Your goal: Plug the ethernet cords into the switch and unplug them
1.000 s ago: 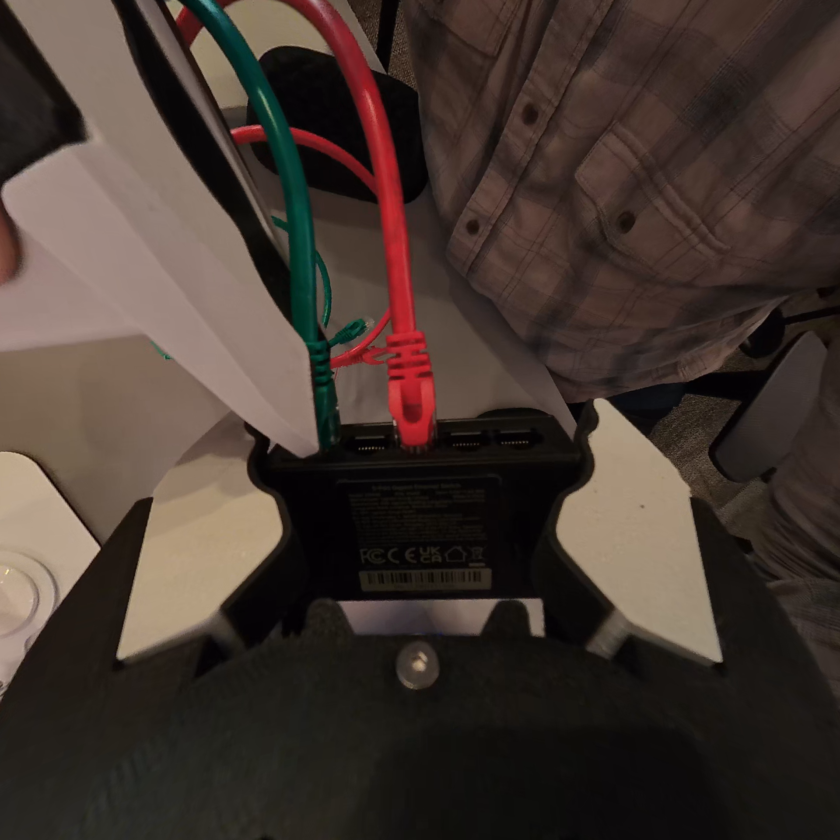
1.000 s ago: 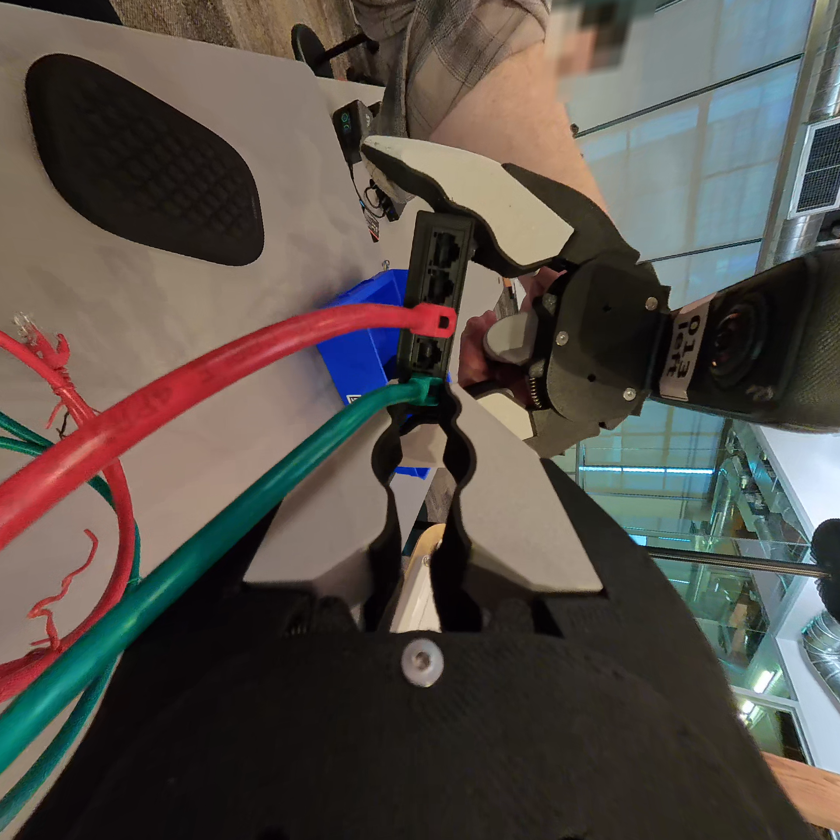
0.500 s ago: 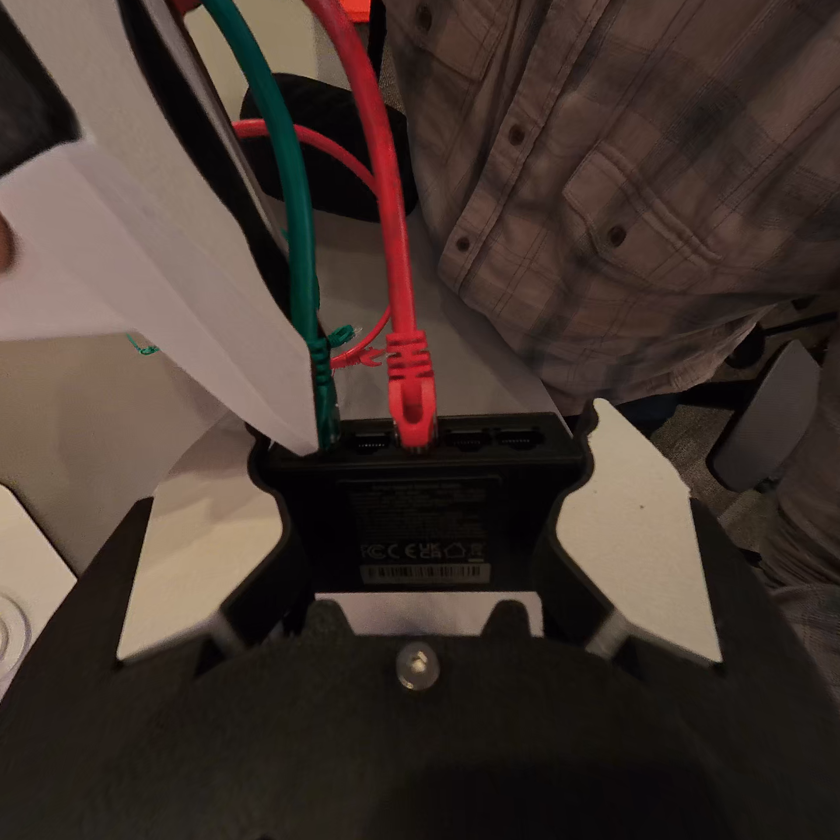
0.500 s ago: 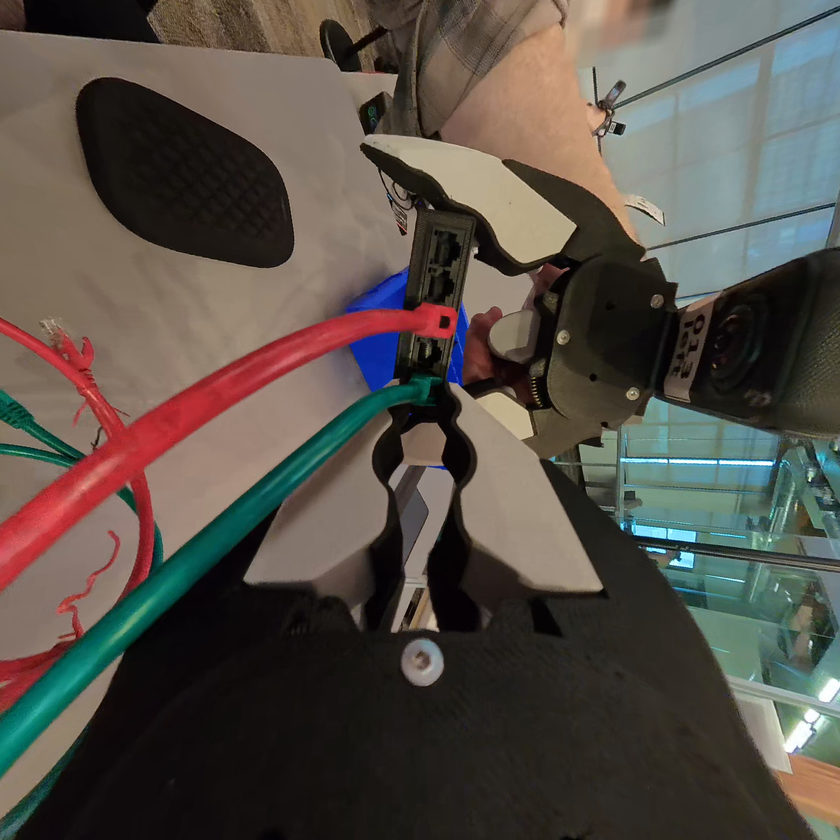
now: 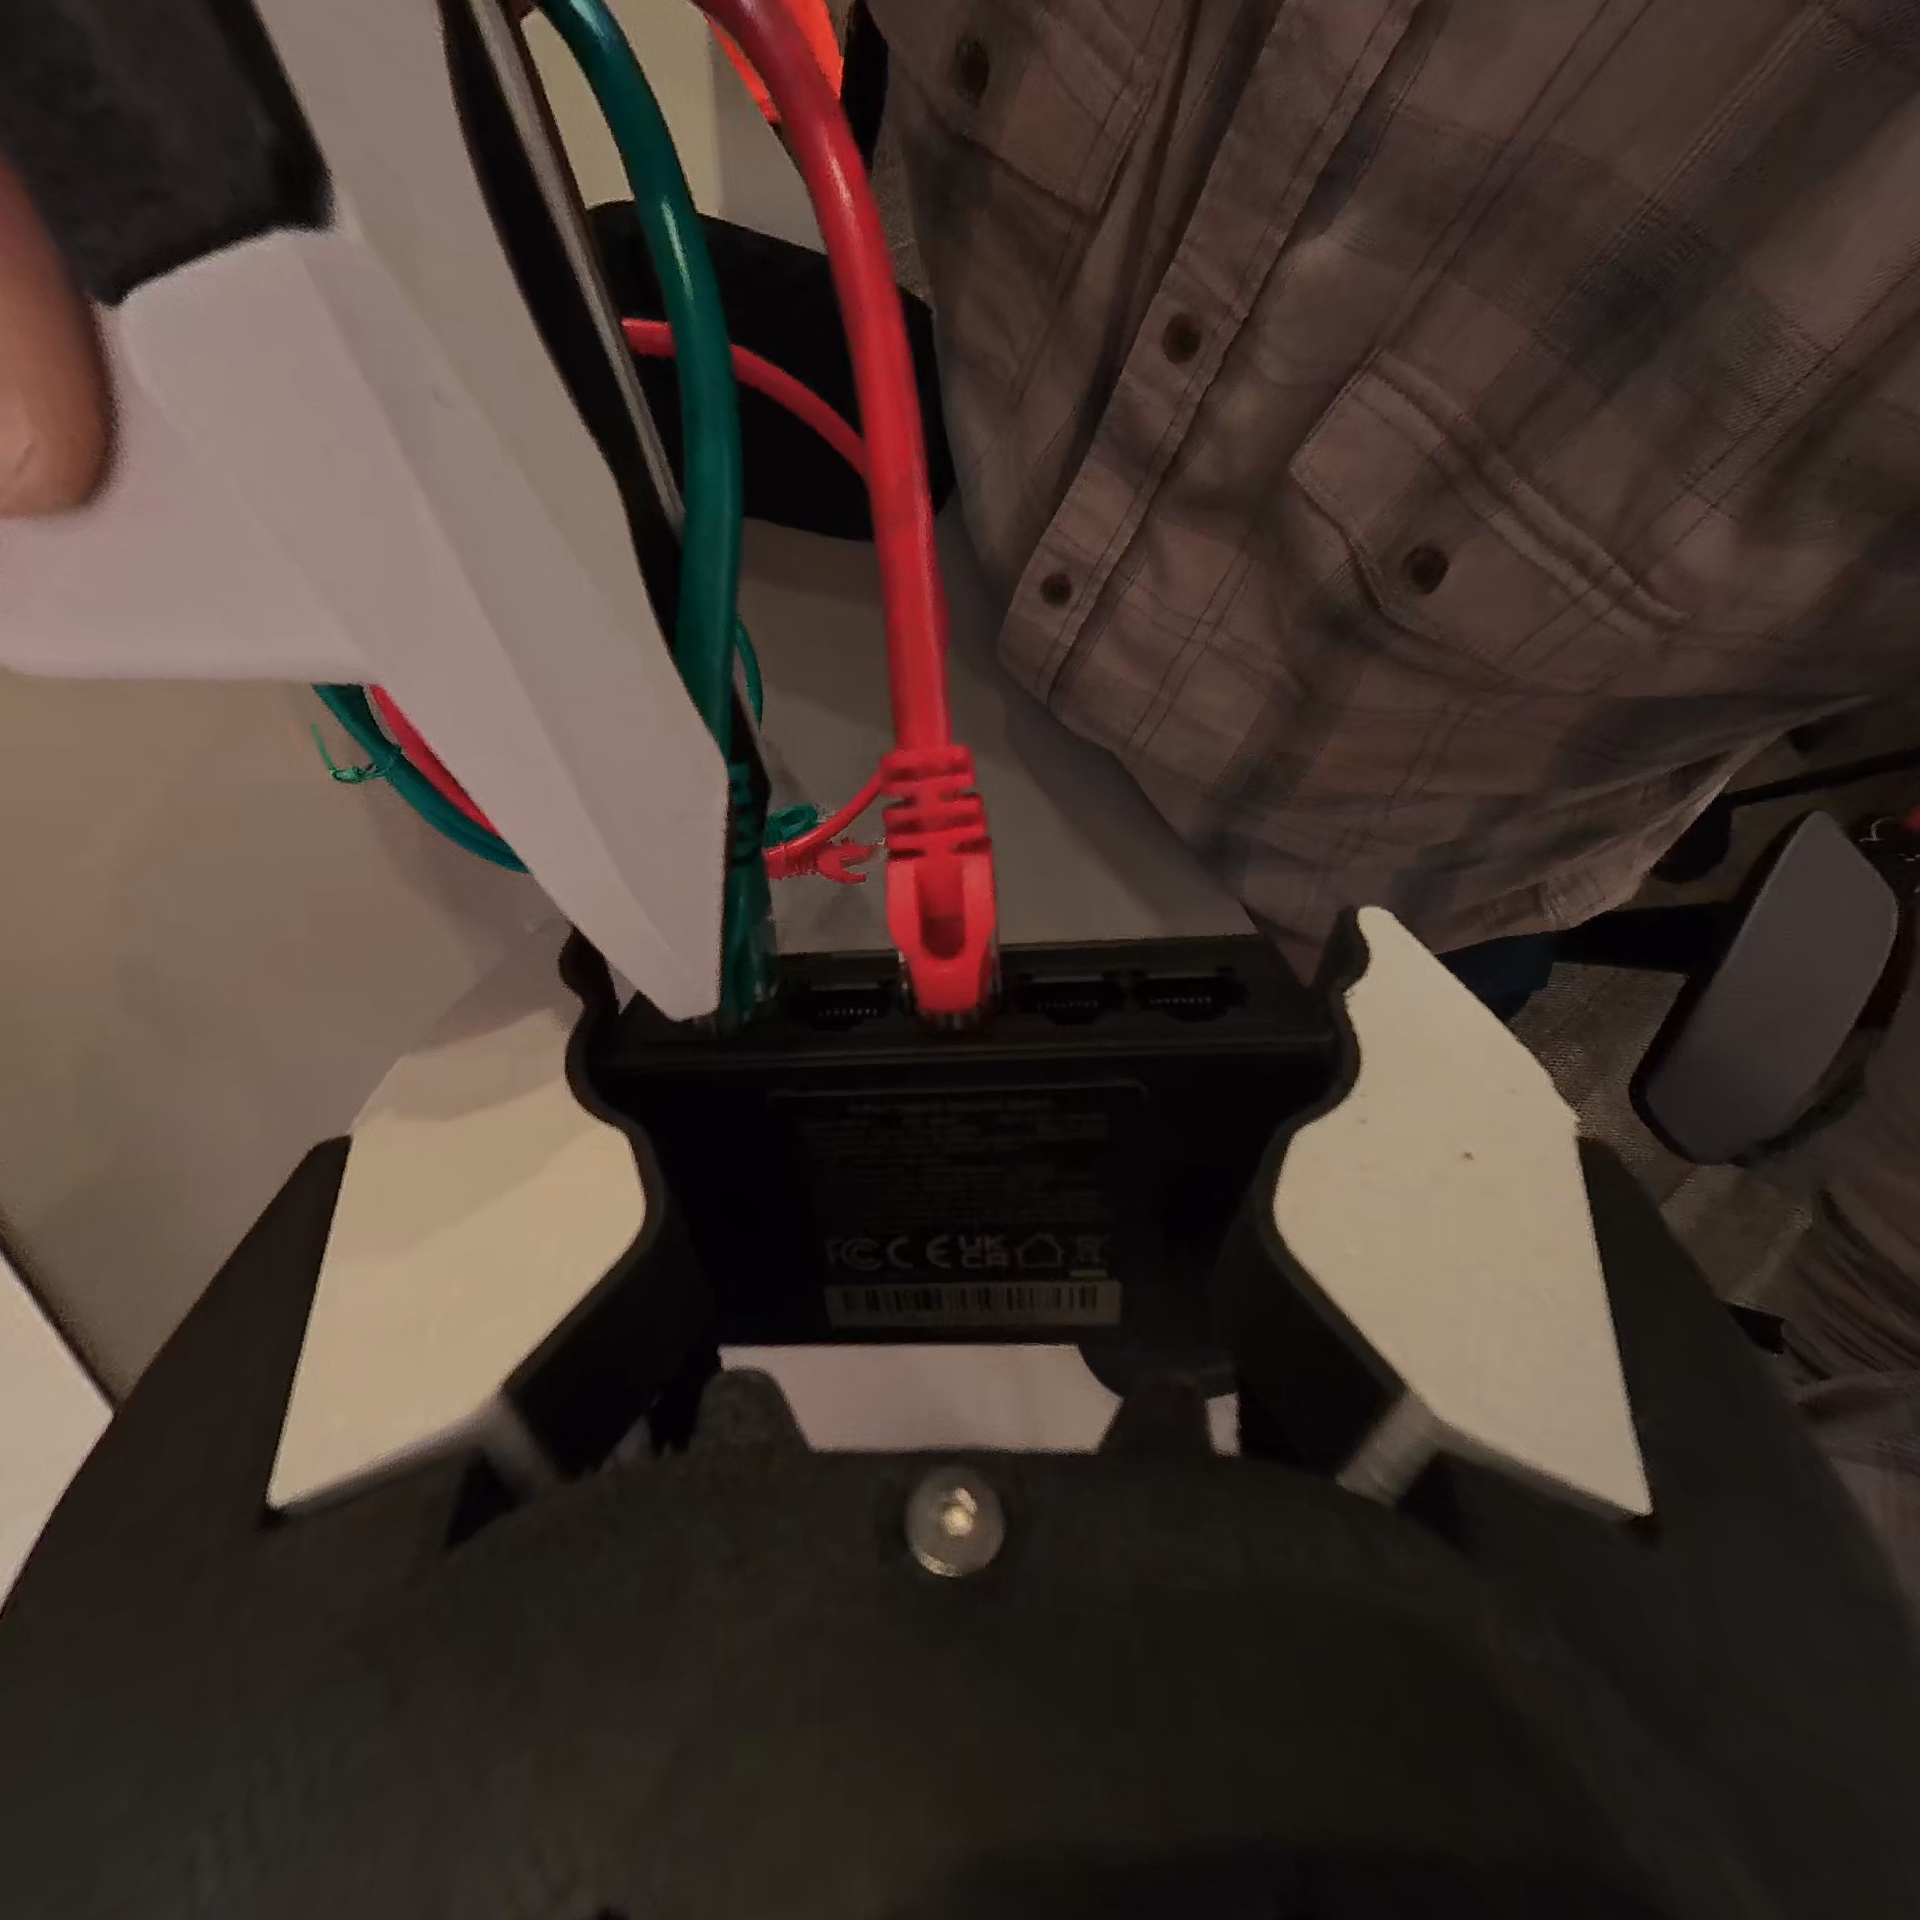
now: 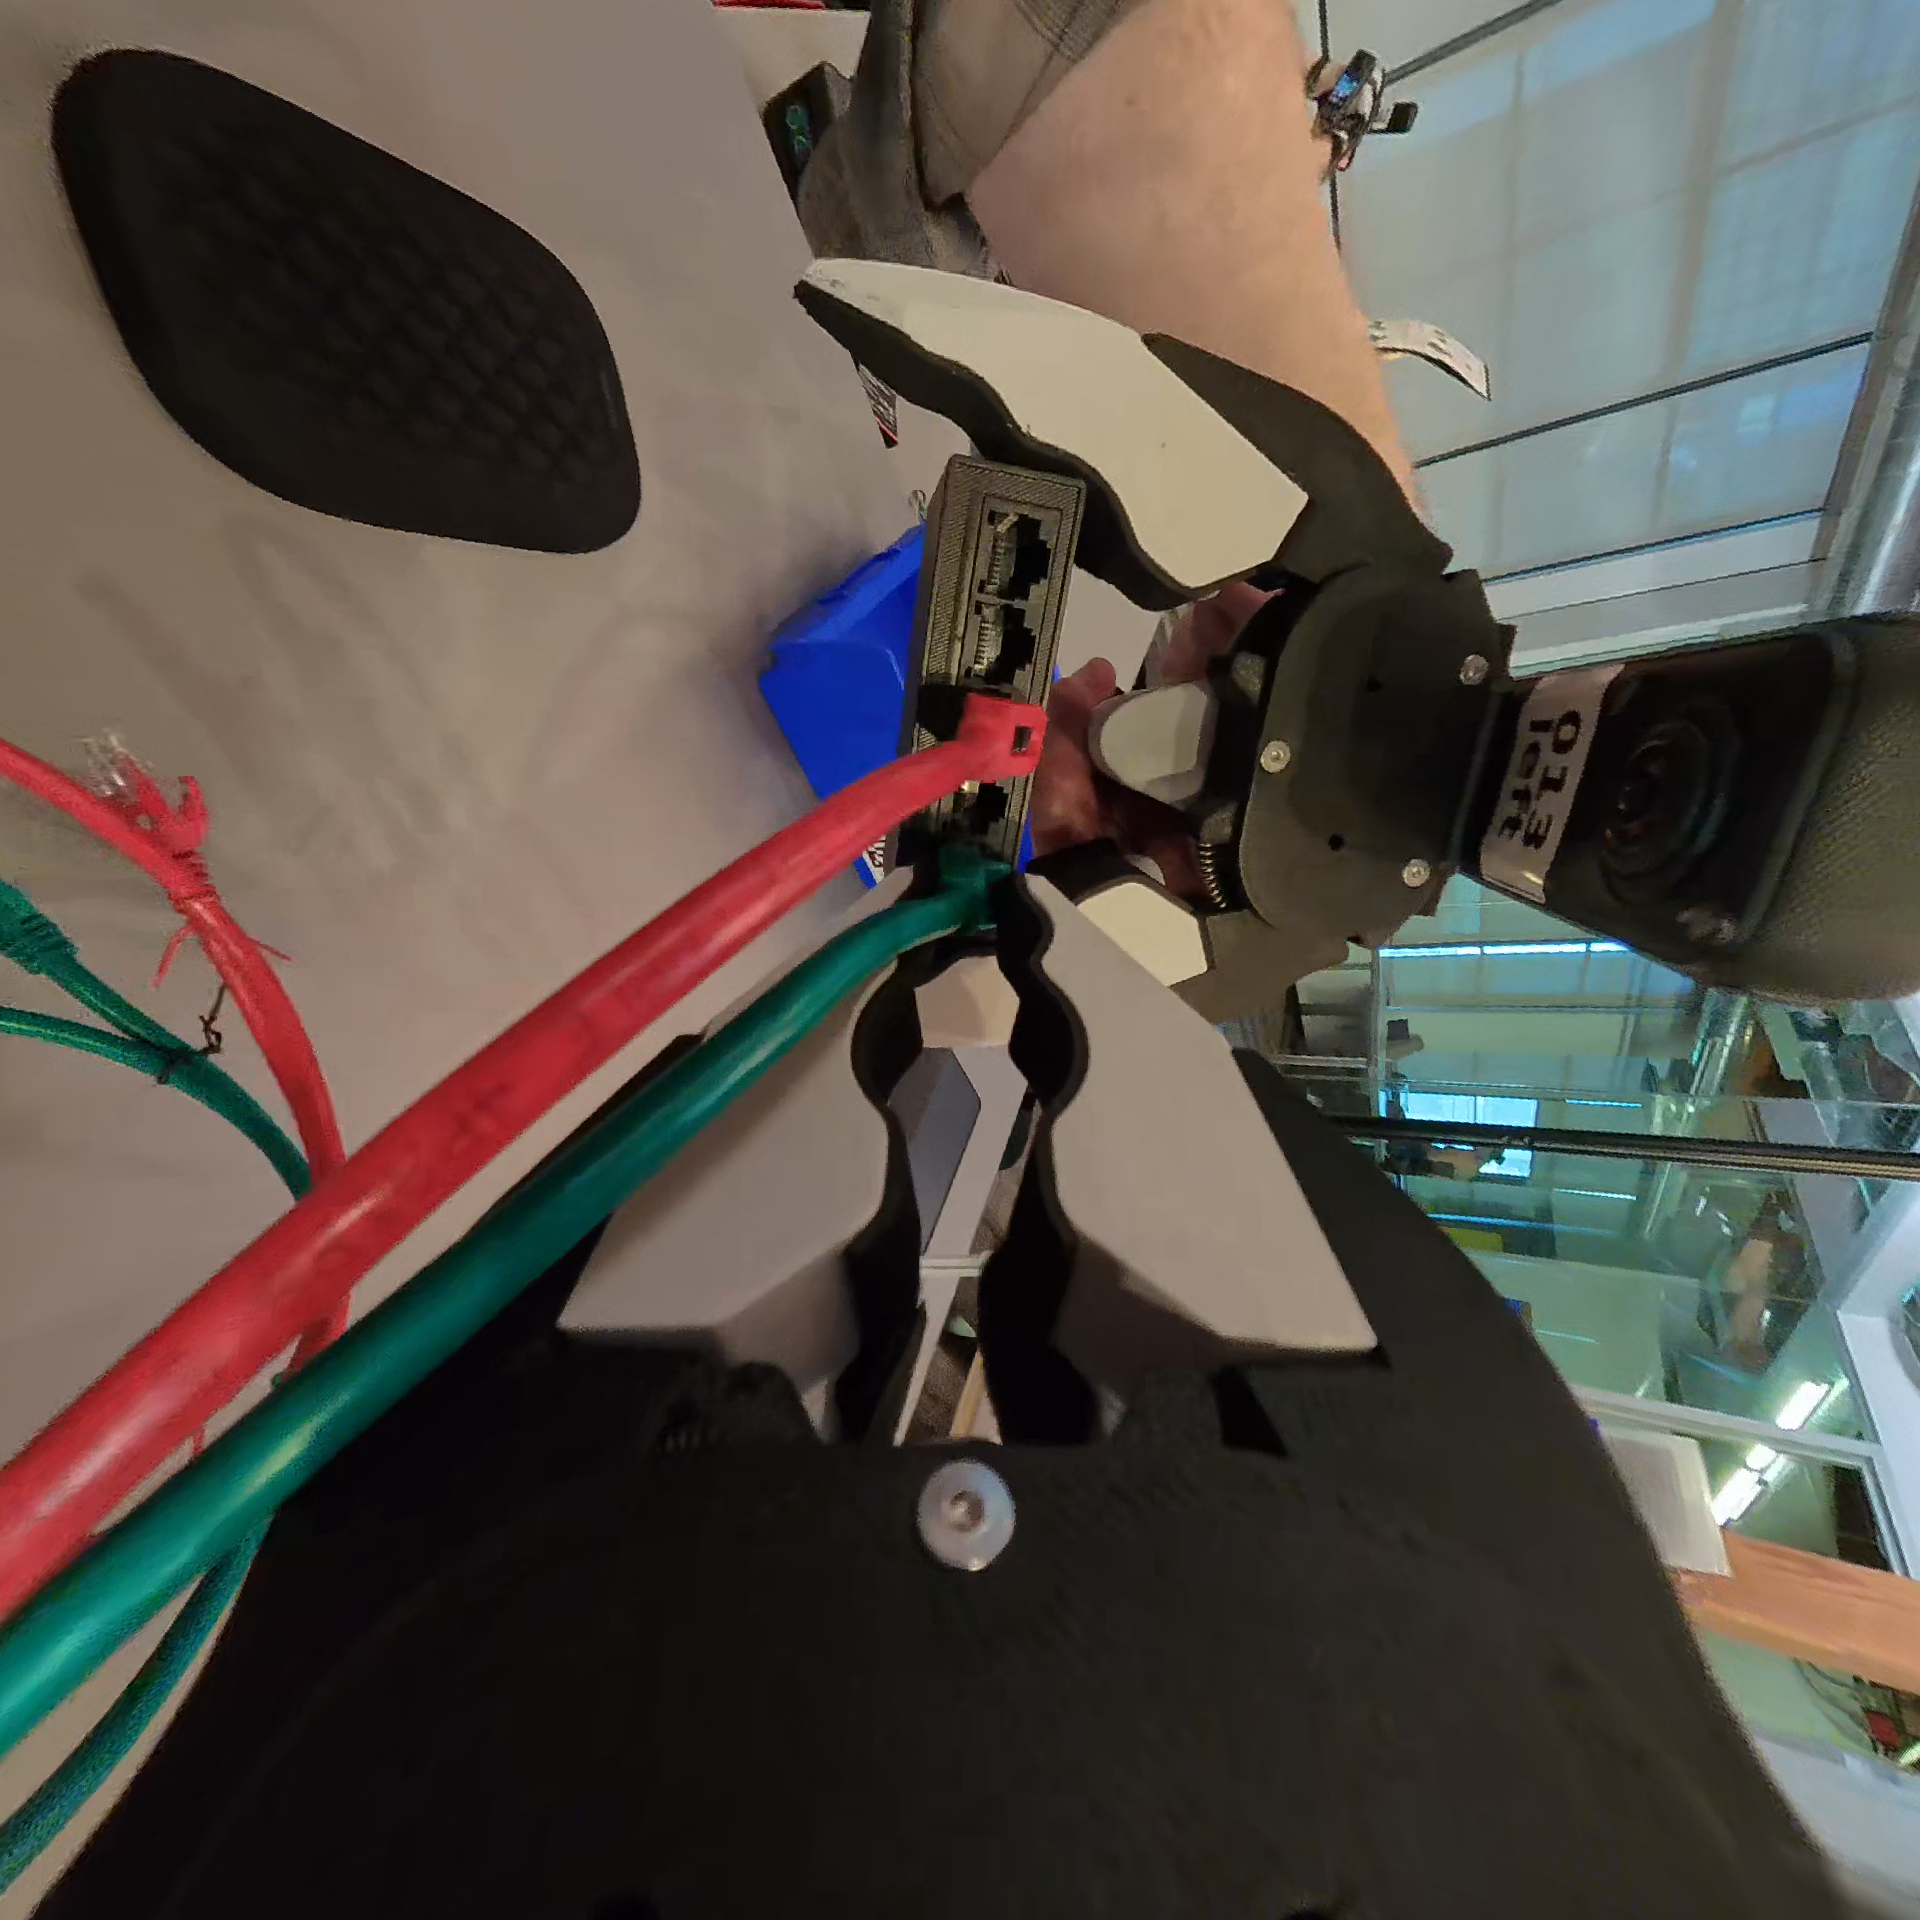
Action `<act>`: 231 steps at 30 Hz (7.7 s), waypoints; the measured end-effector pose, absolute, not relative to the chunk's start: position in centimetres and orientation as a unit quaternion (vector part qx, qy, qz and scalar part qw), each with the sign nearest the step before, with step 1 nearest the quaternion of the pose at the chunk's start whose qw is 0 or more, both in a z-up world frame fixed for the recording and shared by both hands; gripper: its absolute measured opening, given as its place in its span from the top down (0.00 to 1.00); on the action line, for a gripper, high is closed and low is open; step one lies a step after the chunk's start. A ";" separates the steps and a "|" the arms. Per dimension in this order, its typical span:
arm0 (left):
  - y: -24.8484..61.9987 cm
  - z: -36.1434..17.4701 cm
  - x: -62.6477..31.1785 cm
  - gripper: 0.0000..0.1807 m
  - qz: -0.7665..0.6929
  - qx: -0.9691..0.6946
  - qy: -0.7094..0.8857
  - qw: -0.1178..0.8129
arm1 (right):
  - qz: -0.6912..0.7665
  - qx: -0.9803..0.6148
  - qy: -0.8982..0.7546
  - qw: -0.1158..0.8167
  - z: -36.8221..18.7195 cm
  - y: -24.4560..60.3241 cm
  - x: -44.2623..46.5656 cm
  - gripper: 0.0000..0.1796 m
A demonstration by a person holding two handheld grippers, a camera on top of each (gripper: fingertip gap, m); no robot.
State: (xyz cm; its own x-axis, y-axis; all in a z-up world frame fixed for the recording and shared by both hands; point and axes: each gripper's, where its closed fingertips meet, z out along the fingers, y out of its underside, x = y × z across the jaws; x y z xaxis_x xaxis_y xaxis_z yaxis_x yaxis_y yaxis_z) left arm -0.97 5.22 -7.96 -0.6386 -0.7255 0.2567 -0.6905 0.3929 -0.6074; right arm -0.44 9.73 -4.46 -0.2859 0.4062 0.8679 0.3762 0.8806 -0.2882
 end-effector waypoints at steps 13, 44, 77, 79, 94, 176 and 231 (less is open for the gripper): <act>7.6 -10.1 -2.9 0.31 -0.304 -0.486 0.818 0.051 | 0.014 -0.321 -0.757 0.569 0.2 14.9 7.0 0.95; 9.2 -14.2 -3.3 0.31 -0.286 -0.516 0.803 0.088 | -0.369 -0.638 -0.460 0.496 -1.5 28.4 49.0 0.95; 8.8 -14.7 -2.6 0.31 -0.283 -0.514 0.807 0.075 | -0.385 -0.687 -0.315 0.529 -6.1 28.9 55.0 0.95; 8.9 -15.0 -2.6 0.30 -0.282 -0.514 0.807 0.072 | -0.398 -0.691 -0.339 0.499 -8.7 28.9 54.8 0.95; 8.2 -15.4 -2.7 0.31 -0.280 -0.511 0.810 0.068 | -0.300 -0.690 -0.640 0.159 -20.8 22.4 51.1 0.80; 10.2 -12.2 -0.6 0.30 -0.243 -0.532 0.811 0.003 | -0.232 -0.333 -0.676 0.615 -7.5 13.4 -0.6 0.94; 14.0 -4.7 2.8 0.22 -0.613 -0.497 0.463 0.404 | -0.214 -0.351 -0.646 0.643 -4.2 15.1 2.1 0.94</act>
